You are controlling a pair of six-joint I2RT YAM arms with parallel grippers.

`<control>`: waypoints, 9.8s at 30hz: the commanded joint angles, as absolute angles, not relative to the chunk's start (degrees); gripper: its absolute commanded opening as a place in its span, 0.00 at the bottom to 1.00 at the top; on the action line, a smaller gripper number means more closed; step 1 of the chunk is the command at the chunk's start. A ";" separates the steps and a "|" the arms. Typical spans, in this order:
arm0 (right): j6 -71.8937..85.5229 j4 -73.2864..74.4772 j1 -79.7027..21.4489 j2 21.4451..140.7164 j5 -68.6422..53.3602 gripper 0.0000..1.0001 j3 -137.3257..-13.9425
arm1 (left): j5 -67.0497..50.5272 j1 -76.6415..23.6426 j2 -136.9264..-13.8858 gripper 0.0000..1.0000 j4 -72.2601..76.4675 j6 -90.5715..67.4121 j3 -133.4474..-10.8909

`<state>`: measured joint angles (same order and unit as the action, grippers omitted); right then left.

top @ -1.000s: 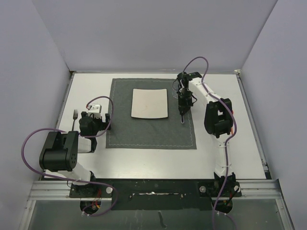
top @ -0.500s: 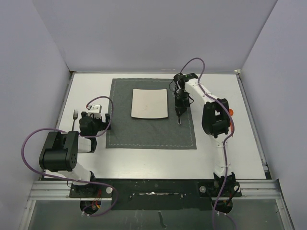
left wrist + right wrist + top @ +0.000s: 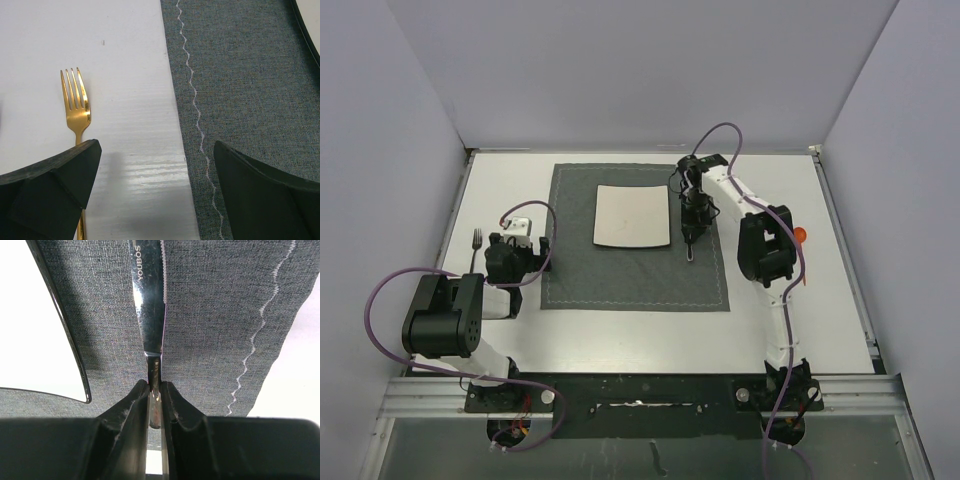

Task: Set the dinner table for one person
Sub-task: Place the knife on the napkin, then pick up the spoon from the center of the board, then place the spoon on the napkin.

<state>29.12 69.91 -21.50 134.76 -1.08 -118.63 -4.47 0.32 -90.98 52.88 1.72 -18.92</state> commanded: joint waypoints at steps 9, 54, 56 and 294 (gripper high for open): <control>30.65 70.22 -23.00 134.66 -0.93 0.00 -121.06 | -4.22 0.44 -91.93 0.98 55.11 1.15 -20.39; 33.48 68.16 -24.73 135.82 1.84 0.00 -117.62 | -4.20 0.44 -91.89 0.98 55.11 1.14 -20.39; 33.49 68.19 -24.73 135.90 1.85 0.00 -117.61 | -4.22 0.44 -91.93 0.98 55.15 1.14 -20.39; 23.13 58.66 -10.23 121.45 0.05 0.00 -105.98 | -4.21 0.44 -91.93 0.98 55.18 1.14 -20.39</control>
<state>20.53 58.37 -9.69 121.84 -0.99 -102.30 -4.45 0.32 -90.98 52.88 1.72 -18.92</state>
